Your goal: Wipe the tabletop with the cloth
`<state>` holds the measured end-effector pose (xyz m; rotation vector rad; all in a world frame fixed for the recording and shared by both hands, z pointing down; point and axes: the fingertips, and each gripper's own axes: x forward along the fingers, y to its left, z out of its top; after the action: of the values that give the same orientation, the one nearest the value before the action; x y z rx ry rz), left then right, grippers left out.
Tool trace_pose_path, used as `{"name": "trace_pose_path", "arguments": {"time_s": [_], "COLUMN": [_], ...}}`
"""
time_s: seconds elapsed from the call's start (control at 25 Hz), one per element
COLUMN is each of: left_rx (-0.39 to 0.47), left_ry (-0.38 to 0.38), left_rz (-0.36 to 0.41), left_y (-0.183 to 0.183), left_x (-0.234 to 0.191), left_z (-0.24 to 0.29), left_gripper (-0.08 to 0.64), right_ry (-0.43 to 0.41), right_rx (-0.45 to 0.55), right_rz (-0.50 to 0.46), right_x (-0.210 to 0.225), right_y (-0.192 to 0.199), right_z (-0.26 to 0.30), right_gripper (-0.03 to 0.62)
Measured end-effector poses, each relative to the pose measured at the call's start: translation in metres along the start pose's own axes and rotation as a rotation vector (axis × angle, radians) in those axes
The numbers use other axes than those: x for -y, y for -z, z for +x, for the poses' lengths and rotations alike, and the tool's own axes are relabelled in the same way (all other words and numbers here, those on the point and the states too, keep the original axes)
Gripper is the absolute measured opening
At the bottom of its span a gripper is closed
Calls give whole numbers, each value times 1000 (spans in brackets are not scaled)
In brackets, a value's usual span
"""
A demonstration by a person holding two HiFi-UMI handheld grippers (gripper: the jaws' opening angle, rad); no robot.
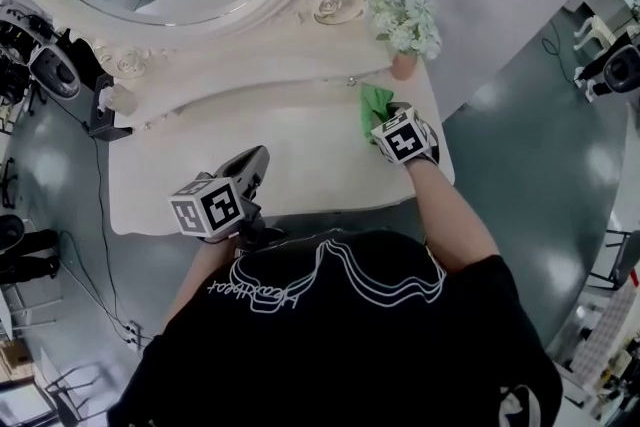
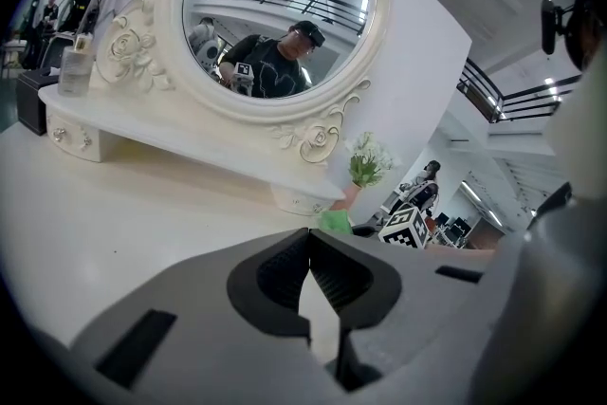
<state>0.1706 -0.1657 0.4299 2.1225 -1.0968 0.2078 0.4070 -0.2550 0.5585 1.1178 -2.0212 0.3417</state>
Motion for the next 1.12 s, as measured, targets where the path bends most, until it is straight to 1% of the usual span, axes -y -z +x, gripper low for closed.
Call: {"name": "trace_pose_path", "arguments": {"time_s": [0.52, 0.84, 1.12], "left_rx": [-33, -47, -48], "left_ry": [53, 62, 49], "left_rz": [5, -6, -25], "left_y": [4, 7, 10], "left_x": [24, 28, 21], "left_z": [32, 44, 43], "left_gripper": [4, 4, 4], "right_ry": [55, 95, 118], "right_rx": [-29, -21, -34], "right_rz": [56, 97, 126], "right_x": [41, 71, 87], "right_y": [33, 52, 65], "right_z": [-22, -31, -40], "right_gripper": [54, 54, 54]}}
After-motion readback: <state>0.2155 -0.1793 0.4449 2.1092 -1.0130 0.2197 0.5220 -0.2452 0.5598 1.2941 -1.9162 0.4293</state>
